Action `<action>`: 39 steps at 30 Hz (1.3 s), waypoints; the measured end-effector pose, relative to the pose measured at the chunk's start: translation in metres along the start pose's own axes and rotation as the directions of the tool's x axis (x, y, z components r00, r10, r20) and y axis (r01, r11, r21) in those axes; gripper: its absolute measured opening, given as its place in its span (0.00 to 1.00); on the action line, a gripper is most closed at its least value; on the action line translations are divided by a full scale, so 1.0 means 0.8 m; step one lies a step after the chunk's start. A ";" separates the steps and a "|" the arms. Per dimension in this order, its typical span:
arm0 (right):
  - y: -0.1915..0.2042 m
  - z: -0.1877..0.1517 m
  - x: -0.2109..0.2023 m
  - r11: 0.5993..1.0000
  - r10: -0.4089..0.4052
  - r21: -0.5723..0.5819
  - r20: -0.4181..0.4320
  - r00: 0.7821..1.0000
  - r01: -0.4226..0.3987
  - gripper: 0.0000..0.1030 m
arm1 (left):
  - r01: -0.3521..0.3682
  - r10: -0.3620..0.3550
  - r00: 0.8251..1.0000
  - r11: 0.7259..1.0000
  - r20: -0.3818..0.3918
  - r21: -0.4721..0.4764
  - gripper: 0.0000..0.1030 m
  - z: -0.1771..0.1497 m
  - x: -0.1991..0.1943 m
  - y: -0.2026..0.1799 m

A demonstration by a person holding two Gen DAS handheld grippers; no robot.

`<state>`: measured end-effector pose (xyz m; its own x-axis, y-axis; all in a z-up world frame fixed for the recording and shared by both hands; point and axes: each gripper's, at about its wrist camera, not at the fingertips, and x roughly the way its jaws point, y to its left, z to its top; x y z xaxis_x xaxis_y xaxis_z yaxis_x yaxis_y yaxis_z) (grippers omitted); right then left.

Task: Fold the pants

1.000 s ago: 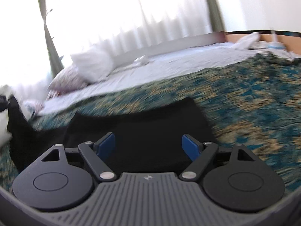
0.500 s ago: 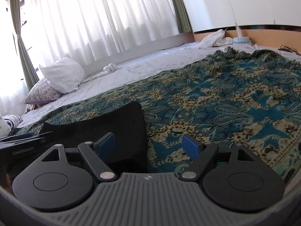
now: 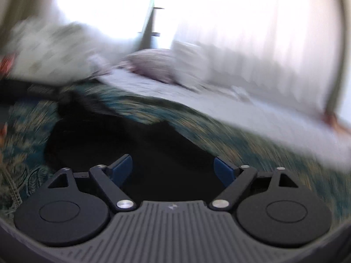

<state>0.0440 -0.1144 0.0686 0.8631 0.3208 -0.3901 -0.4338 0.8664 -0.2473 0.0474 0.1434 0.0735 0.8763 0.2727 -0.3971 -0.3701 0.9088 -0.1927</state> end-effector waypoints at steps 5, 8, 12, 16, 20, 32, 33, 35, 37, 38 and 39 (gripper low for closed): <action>0.074 0.050 0.070 0.971 0.157 -0.178 -0.011 0.987 -0.157 0.89 | -0.041 0.041 0.999 0.997 -0.004 -0.066 0.66 0.025 0.044 0.045; 0.103 0.066 0.119 0.953 0.219 -0.201 -0.067 0.973 -0.228 0.89 | 0.039 -0.047 0.994 0.996 -0.103 -0.085 0.54 0.045 0.099 0.052; 0.103 0.072 0.172 0.963 0.266 -0.017 -0.123 0.956 -0.270 0.89 | 0.190 -0.210 0.951 0.976 -0.226 -0.110 0.38 0.069 0.155 0.044; 0.080 0.072 0.203 0.936 0.314 0.209 -0.126 0.941 -0.284 0.89 | 0.262 -0.269 0.937 0.963 -0.224 -0.064 0.38 0.087 0.179 0.027; 0.077 0.072 0.207 0.967 0.176 0.200 -0.077 0.981 -0.158 0.87 | 0.299 -0.294 0.932 0.954 -0.213 -0.013 0.38 0.090 0.184 0.008; 0.051 0.069 0.247 0.958 0.117 0.278 -0.181 0.977 -0.063 1.00 | 0.296 -0.296 0.935 0.955 -0.196 -0.033 0.40 0.083 0.187 0.004; 0.048 0.068 0.251 0.945 0.156 0.316 -0.196 0.968 -0.088 1.00 | 0.295 -0.296 0.936 0.955 -0.192 -0.035 0.44 0.083 0.184 0.006; 0.045 0.064 0.252 0.914 0.222 0.383 -0.199 0.955 -0.133 1.00 | 0.299 -0.302 0.938 0.953 -0.171 -0.046 0.50 0.084 0.175 0.012; 0.042 0.059 0.249 0.873 0.300 0.448 -0.177 0.937 -0.195 0.99 | 0.310 -0.316 0.938 0.949 -0.145 -0.062 0.56 0.085 0.163 0.020; 0.043 0.057 0.249 0.861 0.322 0.463 -0.174 0.931 -0.211 0.93 | 0.314 -0.321 0.938 0.947 -0.134 -0.069 0.59 0.085 0.158 0.024; 0.045 0.058 0.252 0.855 0.334 0.470 -0.179 0.925 -0.218 0.88 | 0.312 -0.320 0.940 0.947 -0.122 -0.077 0.59 0.084 0.153 0.028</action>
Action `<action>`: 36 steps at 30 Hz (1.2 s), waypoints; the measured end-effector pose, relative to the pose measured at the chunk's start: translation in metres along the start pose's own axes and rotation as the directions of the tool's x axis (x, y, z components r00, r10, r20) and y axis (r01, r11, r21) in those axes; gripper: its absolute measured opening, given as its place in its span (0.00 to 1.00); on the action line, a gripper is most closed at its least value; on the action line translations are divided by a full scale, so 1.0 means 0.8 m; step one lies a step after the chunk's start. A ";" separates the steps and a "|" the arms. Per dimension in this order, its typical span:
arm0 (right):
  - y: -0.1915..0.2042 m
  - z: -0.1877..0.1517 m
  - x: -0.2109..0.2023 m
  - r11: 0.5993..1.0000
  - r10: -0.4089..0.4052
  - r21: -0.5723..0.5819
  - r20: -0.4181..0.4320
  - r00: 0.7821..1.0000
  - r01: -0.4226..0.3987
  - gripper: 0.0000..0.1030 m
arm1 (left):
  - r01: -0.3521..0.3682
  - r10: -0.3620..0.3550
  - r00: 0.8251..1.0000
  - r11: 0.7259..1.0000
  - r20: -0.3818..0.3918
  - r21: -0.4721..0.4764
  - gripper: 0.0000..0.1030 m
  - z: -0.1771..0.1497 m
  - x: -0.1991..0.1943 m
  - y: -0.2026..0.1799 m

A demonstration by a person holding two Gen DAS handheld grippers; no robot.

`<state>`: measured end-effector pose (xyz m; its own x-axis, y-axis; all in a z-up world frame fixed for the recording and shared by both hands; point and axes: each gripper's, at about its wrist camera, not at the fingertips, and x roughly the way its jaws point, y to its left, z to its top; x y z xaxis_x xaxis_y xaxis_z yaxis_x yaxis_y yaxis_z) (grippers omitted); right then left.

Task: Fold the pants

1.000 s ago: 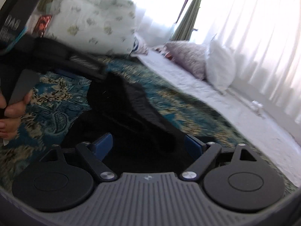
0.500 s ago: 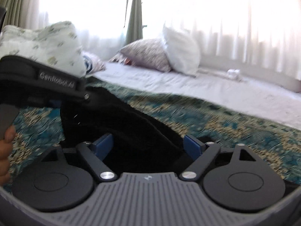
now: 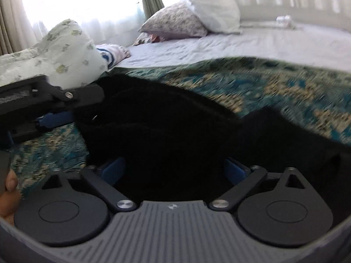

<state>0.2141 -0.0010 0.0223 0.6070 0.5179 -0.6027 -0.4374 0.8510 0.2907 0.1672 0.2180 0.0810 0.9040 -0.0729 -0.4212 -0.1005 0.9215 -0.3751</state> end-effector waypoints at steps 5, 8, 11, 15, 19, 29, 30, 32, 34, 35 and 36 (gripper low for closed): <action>0.011 0.008 0.021 1.000 -0.029 -0.001 -0.003 1.000 0.029 0.53 | -0.035 0.037 0.999 0.999 0.026 -0.040 0.60 -0.014 -0.024 0.012; 0.014 0.016 0.021 0.999 -0.028 0.044 0.008 1.000 0.028 0.22 | -0.083 0.083 0.996 0.996 0.013 -0.026 0.60 -0.023 -0.029 0.015; 0.022 0.021 -0.001 0.998 -0.054 0.032 0.084 0.995 0.051 0.16 | -0.099 0.099 0.995 0.995 -0.008 -0.021 0.59 -0.032 -0.033 0.014; 0.024 0.020 -0.073 0.994 -0.112 0.041 0.229 0.967 0.105 0.15 | -0.056 0.056 0.998 0.998 -0.018 -0.005 0.59 -0.044 -0.045 -0.005; -0.002 -0.012 -0.171 0.962 -0.271 0.129 0.353 0.895 0.241 0.15 | 0.036 -0.033 0.999 0.997 -0.037 0.071 0.59 -0.066 -0.056 -0.051; -0.142 -0.161 -0.273 0.707 -0.668 0.431 0.147 0.729 0.561 0.17 | 0.194 -0.140 0.965 0.949 -0.220 0.250 0.59 -0.158 -0.054 -0.170; -0.152 -0.166 -0.278 0.706 -0.662 0.446 0.141 0.736 0.550 0.17 | 0.193 -0.133 0.964 0.946 -0.230 0.260 0.59 -0.165 -0.055 -0.178; -0.162 -0.168 -0.294 0.723 -0.637 0.472 0.173 0.751 0.504 0.17 | 0.179 -0.111 0.964 0.942 -0.242 0.283 0.59 -0.178 -0.057 -0.192; -0.155 -0.162 -0.310 0.740 -0.650 0.424 0.250 0.717 0.523 0.17 | 0.168 -0.094 0.964 0.940 -0.247 0.297 0.59 -0.185 -0.060 -0.201; -0.152 -0.156 -0.315 0.743 -0.659 0.394 0.287 0.695 0.541 0.17 | 0.164 -0.089 0.964 0.940 -0.250 0.299 0.59 -0.187 -0.060 -0.205; -0.149 -0.155 -0.319 0.742 -0.668 0.364 0.323 0.671 0.563 0.17 | 0.162 -0.085 0.964 0.940 -0.253 0.301 0.59 -0.188 -0.061 -0.208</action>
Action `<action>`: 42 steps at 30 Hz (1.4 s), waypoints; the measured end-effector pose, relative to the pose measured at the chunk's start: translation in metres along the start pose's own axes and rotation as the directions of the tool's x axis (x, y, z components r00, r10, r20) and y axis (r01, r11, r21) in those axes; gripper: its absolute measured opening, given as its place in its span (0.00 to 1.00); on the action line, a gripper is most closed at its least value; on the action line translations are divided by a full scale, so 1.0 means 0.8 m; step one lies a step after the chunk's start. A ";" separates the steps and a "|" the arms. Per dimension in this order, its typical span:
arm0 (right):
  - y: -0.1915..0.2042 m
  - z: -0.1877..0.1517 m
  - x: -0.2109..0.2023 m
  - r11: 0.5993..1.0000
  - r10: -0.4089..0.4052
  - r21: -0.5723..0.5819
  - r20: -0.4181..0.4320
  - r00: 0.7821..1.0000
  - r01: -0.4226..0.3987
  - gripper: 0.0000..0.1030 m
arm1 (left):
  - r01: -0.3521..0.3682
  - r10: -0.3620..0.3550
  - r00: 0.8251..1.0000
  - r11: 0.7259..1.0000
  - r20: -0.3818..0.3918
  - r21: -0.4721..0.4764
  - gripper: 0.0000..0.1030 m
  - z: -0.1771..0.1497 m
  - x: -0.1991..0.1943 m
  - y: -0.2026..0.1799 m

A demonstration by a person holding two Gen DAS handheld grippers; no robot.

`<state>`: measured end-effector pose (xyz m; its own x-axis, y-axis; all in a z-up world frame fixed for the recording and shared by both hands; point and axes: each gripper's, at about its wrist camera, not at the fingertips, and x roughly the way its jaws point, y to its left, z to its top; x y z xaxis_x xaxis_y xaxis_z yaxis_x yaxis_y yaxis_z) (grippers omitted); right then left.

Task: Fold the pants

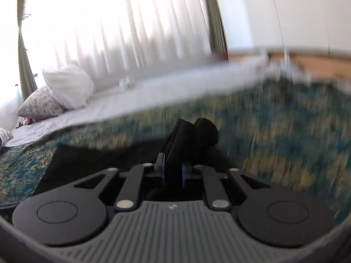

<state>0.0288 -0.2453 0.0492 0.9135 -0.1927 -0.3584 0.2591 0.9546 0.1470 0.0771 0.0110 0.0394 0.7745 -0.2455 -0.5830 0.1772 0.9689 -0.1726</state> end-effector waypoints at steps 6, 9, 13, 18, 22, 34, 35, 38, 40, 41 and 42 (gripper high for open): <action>-0.037 -0.021 0.034 0.997 -0.057 0.040 -0.189 0.980 0.066 0.21 | -0.032 0.033 0.999 0.999 -0.027 0.042 0.62 -0.010 0.010 -0.018; -0.046 -0.022 0.027 0.996 -0.048 0.069 -0.185 0.982 0.061 0.20 | -0.042 0.044 0.999 0.997 -0.030 0.068 0.62 -0.012 0.010 -0.023; -0.049 -0.022 0.031 0.993 -0.095 0.056 -0.203 0.975 0.108 0.33 | -0.042 0.045 0.998 0.996 -0.041 0.079 0.63 -0.014 0.007 -0.027; -0.053 -0.019 0.022 0.995 -0.092 0.002 -0.234 0.968 0.095 0.60 | -0.039 0.042 0.999 0.992 -0.022 0.119 0.62 0.001 -0.006 -0.029; -0.048 -0.023 -0.013 0.990 -0.117 -0.095 -0.150 0.982 0.104 0.70 | -0.013 0.011 1.000 0.986 0.015 0.166 0.32 0.038 -0.012 -0.038; 0.012 0.031 0.023 0.960 0.032 -0.276 -0.080 0.996 -0.053 0.67 | 0.033 -0.018 0.997 0.978 -0.075 0.206 0.18 0.107 0.103 -0.084; 0.017 0.035 0.041 0.957 0.053 -0.278 -0.125 0.991 -0.086 0.61 | 0.022 -0.005 0.997 0.979 -0.083 0.204 0.18 0.108 0.115 -0.085; 0.028 0.044 0.089 0.955 0.061 -0.270 -0.229 0.971 -0.124 0.49 | -0.017 0.036 0.995 0.980 -0.091 0.200 0.18 0.112 0.146 -0.083; 0.034 0.042 0.114 0.950 0.024 -0.295 -0.267 0.964 -0.105 0.48 | -0.049 0.064 0.995 0.982 -0.081 0.182 0.19 0.114 0.162 -0.077; 0.033 0.040 0.123 0.947 0.005 -0.308 -0.279 0.960 -0.095 0.50 | -0.061 0.075 0.994 0.984 -0.077 0.170 0.19 0.114 0.168 -0.073; 0.031 0.036 0.131 0.944 -0.011 -0.318 -0.287 0.958 -0.085 0.47 | -0.073 0.085 0.994 0.986 -0.074 0.153 0.19 0.113 0.174 -0.068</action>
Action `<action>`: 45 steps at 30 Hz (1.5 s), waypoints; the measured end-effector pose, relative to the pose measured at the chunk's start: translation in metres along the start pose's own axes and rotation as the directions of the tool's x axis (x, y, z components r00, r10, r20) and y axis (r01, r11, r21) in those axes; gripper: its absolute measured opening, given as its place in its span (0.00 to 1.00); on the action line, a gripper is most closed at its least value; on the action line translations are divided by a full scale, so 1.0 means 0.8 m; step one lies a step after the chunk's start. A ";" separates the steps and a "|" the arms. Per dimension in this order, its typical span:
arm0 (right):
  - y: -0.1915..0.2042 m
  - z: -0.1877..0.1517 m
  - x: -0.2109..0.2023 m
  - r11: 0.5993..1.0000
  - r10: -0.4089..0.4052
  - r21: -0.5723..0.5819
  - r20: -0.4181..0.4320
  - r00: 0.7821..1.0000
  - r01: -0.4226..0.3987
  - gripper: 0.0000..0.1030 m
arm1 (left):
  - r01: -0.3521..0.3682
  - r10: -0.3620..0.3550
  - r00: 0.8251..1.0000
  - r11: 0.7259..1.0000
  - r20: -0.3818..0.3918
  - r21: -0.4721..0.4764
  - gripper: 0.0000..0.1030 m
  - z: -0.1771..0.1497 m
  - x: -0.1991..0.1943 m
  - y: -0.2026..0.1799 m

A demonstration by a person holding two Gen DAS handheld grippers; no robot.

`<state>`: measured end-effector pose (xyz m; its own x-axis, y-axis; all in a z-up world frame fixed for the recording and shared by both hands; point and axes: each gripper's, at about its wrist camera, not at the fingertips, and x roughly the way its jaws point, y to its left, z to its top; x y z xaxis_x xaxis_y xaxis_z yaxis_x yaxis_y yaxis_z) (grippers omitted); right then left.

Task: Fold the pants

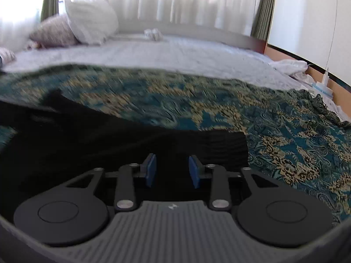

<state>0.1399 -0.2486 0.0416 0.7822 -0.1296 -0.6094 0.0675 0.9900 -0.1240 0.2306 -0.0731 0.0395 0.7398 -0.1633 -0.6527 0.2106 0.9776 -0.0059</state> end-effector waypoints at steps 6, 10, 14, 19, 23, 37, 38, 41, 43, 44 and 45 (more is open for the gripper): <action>0.005 -0.036 0.012 0.997 -0.027 -0.068 0.055 0.998 0.031 0.48 | -0.017 0.018 0.999 1.000 0.047 -0.006 0.20 -0.013 0.018 0.012; 0.002 -0.036 0.013 0.999 -0.011 -0.047 0.056 0.998 0.013 0.48 | -0.032 0.032 0.997 0.999 0.068 0.000 0.20 -0.017 0.022 0.010; 0.002 -0.035 0.017 0.999 -0.006 -0.049 0.061 0.998 0.010 0.49 | -0.005 0.008 0.998 0.999 0.070 -0.036 0.20 -0.018 0.023 0.018; 0.003 -0.036 0.019 0.998 -0.009 -0.054 0.066 0.998 0.013 0.49 | 0.015 -0.011 0.999 0.997 0.052 -0.080 0.22 -0.013 0.011 0.028; 0.004 -0.037 0.019 0.999 -0.007 -0.051 0.073 0.997 0.010 0.50 | 0.000 0.007 0.998 0.995 0.070 -0.102 0.45 -0.026 -0.030 0.039; -0.026 -0.062 -0.071 0.990 0.066 0.113 0.158 0.985 -0.084 0.77 | -0.075 0.078 0.996 0.992 0.031 -0.101 0.49 -0.142 -0.137 0.061; -0.028 -0.069 -0.079 0.990 0.053 0.120 0.164 0.985 -0.074 0.77 | -0.075 0.078 0.996 0.992 0.032 -0.101 0.49 -0.145 -0.140 0.062; -0.035 -0.086 -0.094 0.989 0.013 0.142 0.170 0.985 -0.037 0.76 | -0.079 0.083 0.996 0.992 0.038 -0.095 0.51 -0.153 -0.147 0.063; -0.039 -0.098 -0.101 0.988 -0.010 0.155 0.170 0.985 -0.017 0.74 | -0.082 0.086 0.995 0.993 0.044 -0.086 0.52 -0.157 -0.150 0.061; -0.040 -0.103 -0.102 0.988 -0.019 0.156 0.166 0.986 -0.008 0.73 | -0.085 0.089 0.995 0.993 0.047 -0.083 0.53 -0.158 -0.151 0.059; -0.040 -0.107 -0.103 0.988 -0.025 0.153 0.158 0.987 0.000 0.73 | -0.087 0.092 0.995 0.993 0.049 -0.079 0.54 -0.160 -0.152 0.059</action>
<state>0.0201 -0.2744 0.0286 0.8683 -0.1439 -0.4748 0.1621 0.9868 -0.0026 0.0687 0.0096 0.0220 0.7866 -0.0795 -0.6123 0.0939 0.9955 -0.0087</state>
